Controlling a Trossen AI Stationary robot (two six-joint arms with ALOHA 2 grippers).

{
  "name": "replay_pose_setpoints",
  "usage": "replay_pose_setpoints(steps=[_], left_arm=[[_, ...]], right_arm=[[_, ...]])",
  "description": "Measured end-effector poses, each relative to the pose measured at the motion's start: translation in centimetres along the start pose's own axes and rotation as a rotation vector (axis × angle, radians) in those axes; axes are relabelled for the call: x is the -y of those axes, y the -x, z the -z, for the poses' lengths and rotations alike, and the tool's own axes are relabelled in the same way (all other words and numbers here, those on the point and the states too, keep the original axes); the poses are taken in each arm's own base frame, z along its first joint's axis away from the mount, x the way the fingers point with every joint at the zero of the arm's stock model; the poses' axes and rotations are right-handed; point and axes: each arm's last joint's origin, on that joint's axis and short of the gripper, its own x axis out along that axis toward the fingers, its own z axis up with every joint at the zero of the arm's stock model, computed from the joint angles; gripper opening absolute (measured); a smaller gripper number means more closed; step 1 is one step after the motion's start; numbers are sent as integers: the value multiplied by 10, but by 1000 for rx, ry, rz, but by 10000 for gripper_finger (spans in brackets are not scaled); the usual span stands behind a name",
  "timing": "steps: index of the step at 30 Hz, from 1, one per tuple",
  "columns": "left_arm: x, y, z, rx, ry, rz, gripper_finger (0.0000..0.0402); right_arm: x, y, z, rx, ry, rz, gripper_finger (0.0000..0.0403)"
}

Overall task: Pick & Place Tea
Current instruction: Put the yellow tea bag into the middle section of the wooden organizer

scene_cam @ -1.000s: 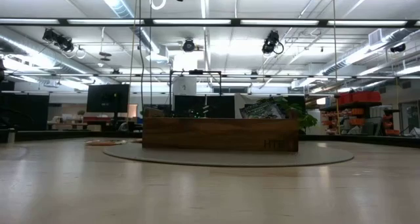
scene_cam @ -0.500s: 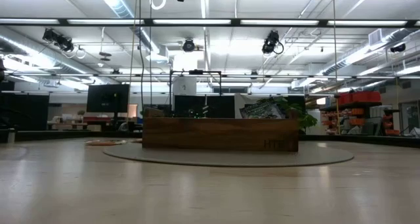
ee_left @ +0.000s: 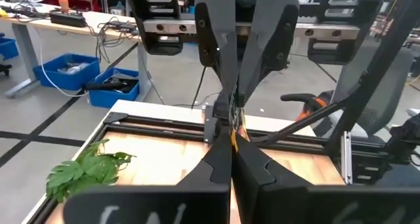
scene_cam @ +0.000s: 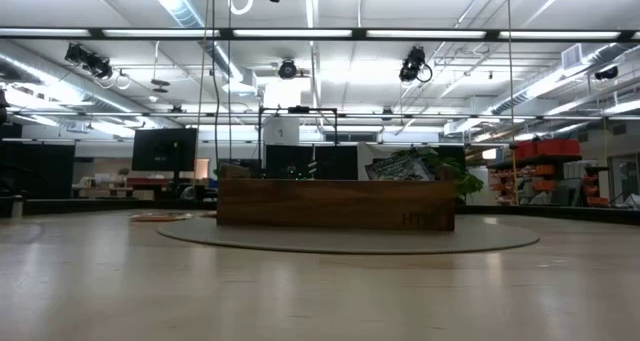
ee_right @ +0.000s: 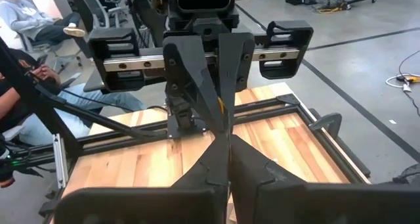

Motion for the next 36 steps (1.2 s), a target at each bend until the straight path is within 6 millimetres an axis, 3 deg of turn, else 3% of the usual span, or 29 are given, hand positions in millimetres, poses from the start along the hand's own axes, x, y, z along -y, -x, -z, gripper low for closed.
replay_pose_setpoints(steps=[9, 15, 21, 24, 36], left_arm=[[8, -2, 20, -191, -23, -31, 1], [24, -17, 37, -203, -86, 23, 1], [29, -31, 77, -270, -48, 53, 1], [27, -36, 91, -206, -21, 54, 1], [20, -30, 160, -219, 9, 42, 1]], right_arm=[[3, 8, 2, -38, -2, 19, 86], [7, 11, 7, -97, -19, 36, 133], [7, 11, 14, -174, -28, 45, 157], [7, 12, 16, -190, -42, 47, 162], [7, 12, 17, -198, -75, 52, 162]])
